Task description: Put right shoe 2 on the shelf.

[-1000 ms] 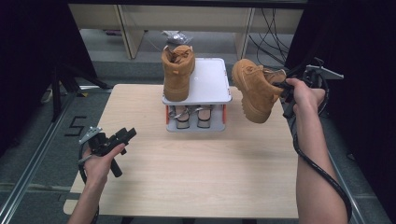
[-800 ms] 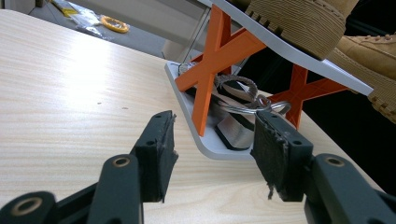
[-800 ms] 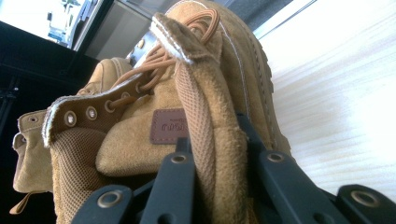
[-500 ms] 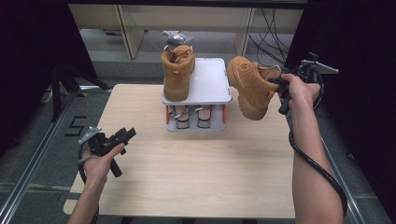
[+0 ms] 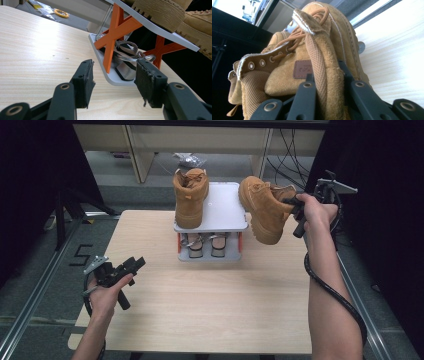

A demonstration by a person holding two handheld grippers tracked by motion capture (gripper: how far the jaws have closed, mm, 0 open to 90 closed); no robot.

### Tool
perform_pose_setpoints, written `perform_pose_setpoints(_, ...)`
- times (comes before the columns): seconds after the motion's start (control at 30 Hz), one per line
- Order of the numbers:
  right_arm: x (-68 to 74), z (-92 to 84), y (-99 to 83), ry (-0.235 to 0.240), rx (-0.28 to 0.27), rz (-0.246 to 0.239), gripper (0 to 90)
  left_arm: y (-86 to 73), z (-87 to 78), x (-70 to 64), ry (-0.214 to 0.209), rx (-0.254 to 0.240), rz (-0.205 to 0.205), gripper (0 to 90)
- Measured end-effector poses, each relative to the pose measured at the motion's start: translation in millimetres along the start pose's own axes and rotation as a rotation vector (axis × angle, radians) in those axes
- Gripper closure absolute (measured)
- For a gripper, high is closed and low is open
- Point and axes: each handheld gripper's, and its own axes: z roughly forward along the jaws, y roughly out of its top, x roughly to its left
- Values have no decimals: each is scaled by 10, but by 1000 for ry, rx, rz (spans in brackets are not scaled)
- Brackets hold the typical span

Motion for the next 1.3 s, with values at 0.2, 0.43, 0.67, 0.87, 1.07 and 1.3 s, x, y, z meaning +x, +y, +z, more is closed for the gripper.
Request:
perform_pose_setpoints(0.2, 73, 42, -7, 6, 2, -6, 814, 3, -3, 5, 0, 0, 0, 477)
perform_pose_setpoints(0.43, 155, 103, -10, 8, 1, 1, 811, 9, -8, 10, -1, -3, -1, 477)
perform_pose_setpoints(0.67, 226, 149, -14, 14, 6, -2, 812, 11, -11, 4, -5, -7, -2, 477)
perform_pose_setpoints(0.87, 281, 186, -20, 15, 2, 3, 811, 9, -9, 6, -5, -5, -1, 477)
perform_pose_setpoints(1.07, 320, 231, -21, 25, 10, 8, 810, 13, -11, 8, -5, -8, -5, 477)
perform_pose_setpoints(1.3, 398, 266, -18, 25, 5, 1, 809, 23, -19, 13, -5, -10, -3, 477)
